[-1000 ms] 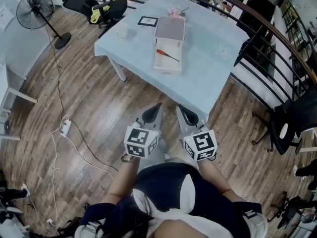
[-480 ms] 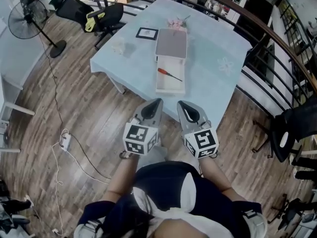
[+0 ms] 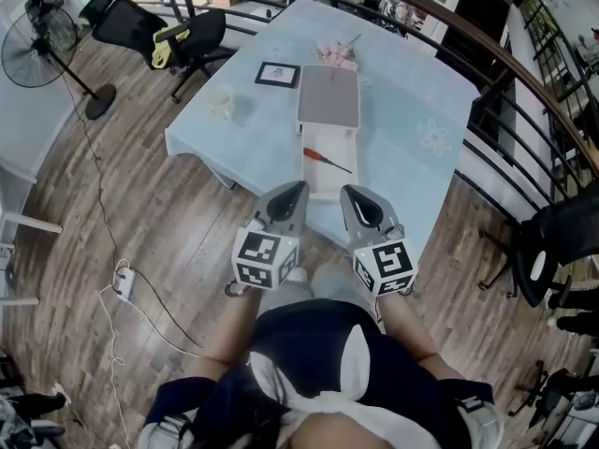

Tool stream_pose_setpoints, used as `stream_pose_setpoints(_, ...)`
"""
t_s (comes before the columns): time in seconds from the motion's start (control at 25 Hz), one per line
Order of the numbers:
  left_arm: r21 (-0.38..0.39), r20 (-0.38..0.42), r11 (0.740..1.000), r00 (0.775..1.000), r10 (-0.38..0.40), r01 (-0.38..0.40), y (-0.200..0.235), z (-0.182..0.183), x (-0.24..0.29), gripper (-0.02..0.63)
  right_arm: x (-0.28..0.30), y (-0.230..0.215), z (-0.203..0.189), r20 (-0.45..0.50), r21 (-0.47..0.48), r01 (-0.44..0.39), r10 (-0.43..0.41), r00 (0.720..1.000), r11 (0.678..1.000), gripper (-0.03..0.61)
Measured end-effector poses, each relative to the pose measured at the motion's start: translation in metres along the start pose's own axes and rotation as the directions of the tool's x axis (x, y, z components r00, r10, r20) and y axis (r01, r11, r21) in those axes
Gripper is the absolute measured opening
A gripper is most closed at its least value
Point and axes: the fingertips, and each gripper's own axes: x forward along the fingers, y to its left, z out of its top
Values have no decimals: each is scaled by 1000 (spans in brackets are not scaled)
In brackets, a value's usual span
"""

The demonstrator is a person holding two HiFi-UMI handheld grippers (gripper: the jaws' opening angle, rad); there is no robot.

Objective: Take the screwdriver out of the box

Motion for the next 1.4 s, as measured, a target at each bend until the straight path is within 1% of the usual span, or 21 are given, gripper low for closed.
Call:
stream_pose_setpoints(0.24,-17,-6,1000,1000,-12,12,11,-4,11,17,15,-8,-5,-18,0,7,-7,1000,1000,-2)
stream_pose_setpoints(0.52,-34,-13,999,1000,-3,3,34,-7,30,17,43,-14,-8,-36,-6,-20,20,999,1000,-2)
stream_pose_setpoints(0.68,-26,-18,1000,1000,4,-5,49,-4,43,17,59,-26,-4,-18,-1,-20,20,1000,1000,-2)
stream_pose_setpoints(0.88,-7,-16,1000,1000,2,-2,69,9,64,17,85,-48,-2,-21,2,-6,6,1000,1000,0)
stream_pose_setpoints(1.12,-7,-21,1000,1000,3,-3,86,15,85,17,104,-67,8,-5,3,-10,10,1000,1000,0)
stream_pose_setpoints(1.2,-4,-21,1000,1000,-4,4,90,16,92,17,112,-72,9,-7,13,-20,20,1000,1000,62)
stream_pose_setpoints(1.32,-2,-16,1000,1000,-9,9,95,22,102,17,121,-78,16,3,19,-30,30,1000,999,85)
stream_pose_setpoints(1.4,0,-10,1000,1000,-12,12,98,26,107,17,126,-80,21,14,11,-38,38,999,999,123)
